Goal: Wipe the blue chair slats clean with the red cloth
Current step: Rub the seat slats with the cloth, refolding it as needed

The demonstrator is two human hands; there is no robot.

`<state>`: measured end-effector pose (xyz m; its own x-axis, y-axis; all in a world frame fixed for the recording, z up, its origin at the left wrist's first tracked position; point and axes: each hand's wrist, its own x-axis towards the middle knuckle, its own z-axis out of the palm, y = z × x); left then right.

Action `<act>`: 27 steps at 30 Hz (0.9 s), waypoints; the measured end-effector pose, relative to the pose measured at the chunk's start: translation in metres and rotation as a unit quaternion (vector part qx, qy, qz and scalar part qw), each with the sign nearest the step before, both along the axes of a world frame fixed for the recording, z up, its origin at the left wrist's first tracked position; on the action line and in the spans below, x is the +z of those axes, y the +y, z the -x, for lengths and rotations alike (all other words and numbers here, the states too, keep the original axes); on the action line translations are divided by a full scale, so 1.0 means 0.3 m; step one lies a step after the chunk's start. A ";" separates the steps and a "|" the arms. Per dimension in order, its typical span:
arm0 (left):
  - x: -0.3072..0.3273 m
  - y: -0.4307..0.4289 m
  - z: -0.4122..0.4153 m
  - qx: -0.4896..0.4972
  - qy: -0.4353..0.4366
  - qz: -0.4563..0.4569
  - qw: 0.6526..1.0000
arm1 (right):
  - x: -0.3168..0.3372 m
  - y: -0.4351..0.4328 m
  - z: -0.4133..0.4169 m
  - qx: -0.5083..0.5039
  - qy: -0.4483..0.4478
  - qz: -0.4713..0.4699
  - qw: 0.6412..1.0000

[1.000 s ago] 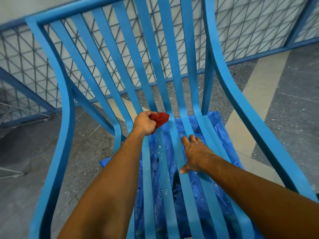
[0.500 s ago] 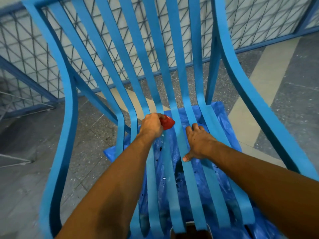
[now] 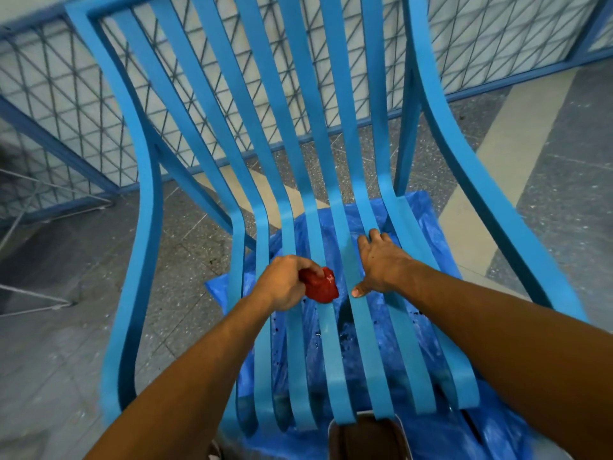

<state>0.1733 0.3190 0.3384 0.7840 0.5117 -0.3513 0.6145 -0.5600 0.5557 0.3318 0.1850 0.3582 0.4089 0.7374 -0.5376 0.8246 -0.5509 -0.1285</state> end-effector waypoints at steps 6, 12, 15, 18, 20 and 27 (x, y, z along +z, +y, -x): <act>0.022 0.033 -0.057 0.202 -0.119 0.085 0.968 | -0.012 -0.002 -0.003 0.006 -0.008 -0.005 1.000; -0.050 0.045 -0.169 0.171 -0.058 -0.039 0.983 | -0.032 0.007 -0.005 0.004 -0.010 0.001 1.000; -0.040 0.013 -0.162 0.089 -0.019 -0.121 0.988 | -0.037 0.016 -0.007 0.004 -0.016 0.007 1.000; -0.005 -0.038 -0.107 -0.005 0.000 -0.148 0.989 | -0.047 0.029 -0.009 -0.003 -0.014 0.005 1.000; 0.007 -0.086 -0.059 -0.054 0.002 -0.157 0.986 | -0.048 0.034 -0.009 -0.005 -0.013 0.007 1.000; -0.008 -0.207 0.110 -0.124 -0.045 -0.172 0.976 | -0.049 0.033 -0.009 -0.006 -0.013 0.018 1.000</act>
<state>0.1404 0.2570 0.3359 0.9188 0.3771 -0.1163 0.3931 -0.8486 0.3541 0.3345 0.1949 0.3433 0.4322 0.7129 -0.5523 0.8201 -0.5654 -0.0879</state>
